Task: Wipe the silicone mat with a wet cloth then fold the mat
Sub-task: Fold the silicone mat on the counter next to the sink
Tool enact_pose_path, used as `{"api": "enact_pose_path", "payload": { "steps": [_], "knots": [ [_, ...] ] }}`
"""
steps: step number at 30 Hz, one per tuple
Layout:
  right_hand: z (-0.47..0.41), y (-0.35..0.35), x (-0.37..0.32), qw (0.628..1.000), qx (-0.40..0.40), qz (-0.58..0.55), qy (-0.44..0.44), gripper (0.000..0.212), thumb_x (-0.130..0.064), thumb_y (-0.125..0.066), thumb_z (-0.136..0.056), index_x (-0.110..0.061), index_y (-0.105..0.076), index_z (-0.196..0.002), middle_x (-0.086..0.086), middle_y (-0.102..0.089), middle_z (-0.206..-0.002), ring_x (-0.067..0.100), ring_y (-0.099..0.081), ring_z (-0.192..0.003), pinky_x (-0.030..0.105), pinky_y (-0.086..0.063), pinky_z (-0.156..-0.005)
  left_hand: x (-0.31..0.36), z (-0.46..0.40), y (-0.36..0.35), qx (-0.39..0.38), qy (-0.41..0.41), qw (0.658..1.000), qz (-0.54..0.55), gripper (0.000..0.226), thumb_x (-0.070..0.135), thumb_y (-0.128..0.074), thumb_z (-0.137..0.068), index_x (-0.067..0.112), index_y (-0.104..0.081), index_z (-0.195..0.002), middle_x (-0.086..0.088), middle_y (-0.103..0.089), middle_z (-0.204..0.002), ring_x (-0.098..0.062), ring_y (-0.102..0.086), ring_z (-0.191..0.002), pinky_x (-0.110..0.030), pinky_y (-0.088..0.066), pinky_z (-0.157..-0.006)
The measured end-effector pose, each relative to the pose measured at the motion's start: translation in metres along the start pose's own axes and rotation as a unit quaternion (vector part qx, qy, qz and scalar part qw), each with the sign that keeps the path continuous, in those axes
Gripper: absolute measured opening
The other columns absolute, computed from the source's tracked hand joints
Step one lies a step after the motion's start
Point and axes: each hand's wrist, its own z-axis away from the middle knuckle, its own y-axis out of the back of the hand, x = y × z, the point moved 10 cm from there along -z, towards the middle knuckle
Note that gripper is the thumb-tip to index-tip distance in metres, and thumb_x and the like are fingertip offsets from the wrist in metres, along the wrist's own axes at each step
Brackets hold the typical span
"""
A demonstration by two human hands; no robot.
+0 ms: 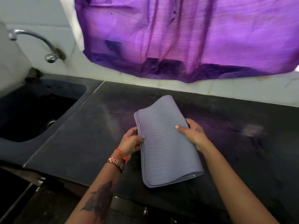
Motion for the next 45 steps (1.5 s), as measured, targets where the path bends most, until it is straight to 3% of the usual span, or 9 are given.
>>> {"api": "enact_pose_path", "payload": {
  "steps": [3, 7, 11, 17, 27, 33, 37, 41, 45],
  "knots": [
    [-0.013, -0.029, -0.032, 0.997, -0.044, 0.046, 0.038, 0.033, -0.036, -0.065, -0.082, -0.012, -0.06, -0.104, 0.005, -0.065, -0.102, 0.025, -0.061, -0.094, 0.044, -0.052, -0.085, 0.006, 0.014, 0.031, 0.042, -0.03, 0.997, 0.053, 0.046, -0.013, -0.046, -0.081, 0.018, -0.052, -0.115, -0.01, -0.061, -0.102, -0.021, -0.062, -0.084, -0.026, -0.055, -0.057],
    [-0.033, -0.077, -0.075, 0.988, -0.084, 0.099, 0.085, 0.033, -0.038, -0.065, -0.082, -0.02, -0.061, -0.109, -0.002, -0.063, -0.101, 0.018, -0.059, -0.09, 0.032, -0.048, -0.075, 0.006, 0.022, 0.074, 0.098, -0.051, 0.99, 0.092, 0.052, -0.013, -0.048, -0.081, 0.021, -0.045, -0.12, -0.011, -0.061, -0.099, -0.026, -0.061, -0.091, -0.04, -0.055, -0.077],
    [-0.049, -0.129, -0.119, 0.98, -0.096, 0.132, 0.11, 0.032, -0.036, -0.065, -0.082, -0.024, -0.06, -0.112, -0.006, -0.06, -0.098, 0.013, -0.055, -0.084, 0.025, -0.041, -0.066, 0.011, 0.023, 0.12, 0.146, -0.066, 0.982, 0.105, 0.056, -0.013, -0.052, -0.079, 0.024, -0.039, -0.12, -0.013, -0.059, -0.1, -0.028, -0.062, -0.095, -0.035, -0.055, -0.067],
    [-0.062, -0.211, -0.181, 0.966, -0.116, 0.174, 0.15, 0.036, -0.032, -0.067, -0.082, -0.026, -0.06, -0.116, -0.001, -0.065, -0.114, 0.02, -0.06, -0.102, 0.034, -0.048, -0.086, 0.011, 0.017, 0.19, 0.209, -0.059, 0.969, 0.116, 0.065, -0.012, -0.057, -0.077, 0.022, -0.032, -0.126, -0.011, -0.054, -0.092, -0.027, -0.061, -0.094, -0.034, -0.055, -0.068],
    [-0.069, -0.282, -0.196, 0.96, -0.12, 0.202, 0.154, 0.031, -0.026, -0.068, -0.082, -0.03, -0.063, -0.112, 0.0, -0.066, -0.114, 0.022, -0.059, -0.105, 0.035, -0.047, -0.085, -0.009, 0.012, 0.24, 0.254, -0.018, 0.961, 0.104, 0.065, -0.01, -0.061, -0.074, 0.022, -0.027, -0.12, -0.01, -0.053, -0.085, -0.024, -0.062, -0.08, -0.029, -0.055, -0.057],
    [-0.076, -0.295, -0.178, 0.955, -0.129, 0.224, 0.144, 0.037, -0.032, -0.067, -0.082, -0.031, -0.059, -0.118, 0.002, -0.063, -0.121, 0.023, -0.057, -0.109, 0.032, -0.045, -0.087, -0.024, 0.014, 0.248, 0.278, 0.031, 0.958, 0.058, 0.063, -0.008, -0.065, -0.073, 0.013, -0.029, -0.121, -0.014, -0.057, -0.094, -0.026, -0.063, -0.082, -0.033, -0.056, -0.062],
    [-0.078, -0.299, -0.16, 0.949, -0.143, 0.244, 0.137, 0.046, -0.037, -0.061, -0.086, -0.03, -0.049, -0.13, 0.006, -0.057, -0.129, 0.027, -0.052, -0.117, 0.036, -0.043, -0.094, -0.02, 0.019, 0.249, 0.288, 0.043, 0.957, 0.003, 0.075, 0.0, -0.072, -0.071, 0.01, -0.027, -0.13, -0.014, -0.053, -0.114, -0.025, -0.063, -0.084, -0.038, -0.057, -0.071],
    [-0.068, -0.291, -0.158, 0.941, -0.12, 0.255, 0.186, 0.048, -0.03, -0.063, -0.086, -0.024, -0.049, -0.131, 0.006, -0.053, -0.13, 0.026, -0.042, -0.123, 0.036, -0.038, -0.099, -0.002, 0.029, 0.257, 0.346, 0.032, 0.926, -0.149, 0.085, 0.02, -0.076, -0.07, 0.013, -0.025, -0.137, -0.011, -0.027, -0.137, -0.035, -0.042, -0.119, -0.045, -0.043, -0.099],
    [-0.047, -0.265, -0.158, 0.947, -0.049, 0.197, 0.25, 0.031, -0.021, -0.065, -0.084, -0.021, -0.064, -0.115, 0.0, -0.062, -0.116, 0.02, -0.048, -0.111, 0.021, -0.033, -0.087, 0.02, 0.031, 0.267, 0.382, 0.004, 0.898, -0.217, 0.084, 0.02, -0.072, -0.075, 0.017, -0.022, -0.143, -0.013, -0.019, -0.146, -0.035, -0.023, -0.134, -0.047, -0.03, -0.107]
  ]
}}
